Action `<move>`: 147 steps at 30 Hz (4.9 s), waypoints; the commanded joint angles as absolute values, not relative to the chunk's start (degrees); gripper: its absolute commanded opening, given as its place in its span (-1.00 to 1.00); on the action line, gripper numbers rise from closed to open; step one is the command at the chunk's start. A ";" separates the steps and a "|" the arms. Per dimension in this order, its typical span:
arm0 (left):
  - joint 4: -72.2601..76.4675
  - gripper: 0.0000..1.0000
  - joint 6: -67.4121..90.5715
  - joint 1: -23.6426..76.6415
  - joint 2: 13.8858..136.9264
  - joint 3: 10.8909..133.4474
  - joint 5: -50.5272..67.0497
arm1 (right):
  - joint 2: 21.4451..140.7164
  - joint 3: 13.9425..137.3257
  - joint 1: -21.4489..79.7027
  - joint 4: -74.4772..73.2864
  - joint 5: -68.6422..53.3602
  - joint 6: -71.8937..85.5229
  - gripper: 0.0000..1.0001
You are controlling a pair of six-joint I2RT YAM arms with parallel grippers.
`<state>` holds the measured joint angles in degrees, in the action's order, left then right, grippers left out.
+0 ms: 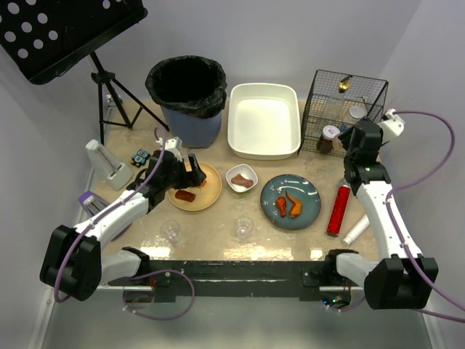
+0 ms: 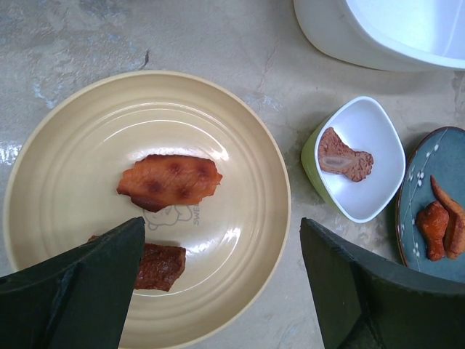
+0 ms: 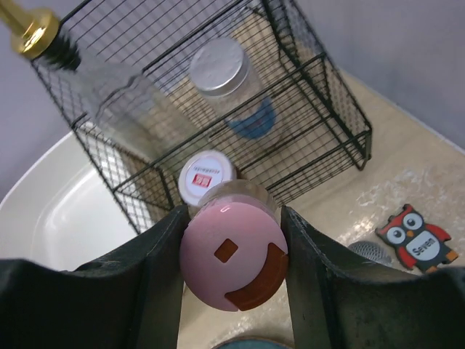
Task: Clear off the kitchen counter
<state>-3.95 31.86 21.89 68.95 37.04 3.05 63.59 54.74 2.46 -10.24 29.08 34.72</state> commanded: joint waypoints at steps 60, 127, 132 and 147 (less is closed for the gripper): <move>-2.20 0.84 30.94 22.06 68.38 38.85 3.78 | 91.42 66.45 -7.38 -1.67 28.21 28.30 0.48; -15.12 0.61 42.63 11.43 63.02 30.15 -12.04 | 76.46 50.89 31.64 4.13 -1.14 32.26 0.42; -12.05 0.45 43.15 11.16 65.12 28.83 -10.46 | 76.38 50.71 31.73 4.13 -0.79 31.73 0.41; -4.13 -0.27 43.86 11.16 72.86 27.42 -9.67 | 74.27 48.78 31.73 3.43 -0.18 32.43 0.42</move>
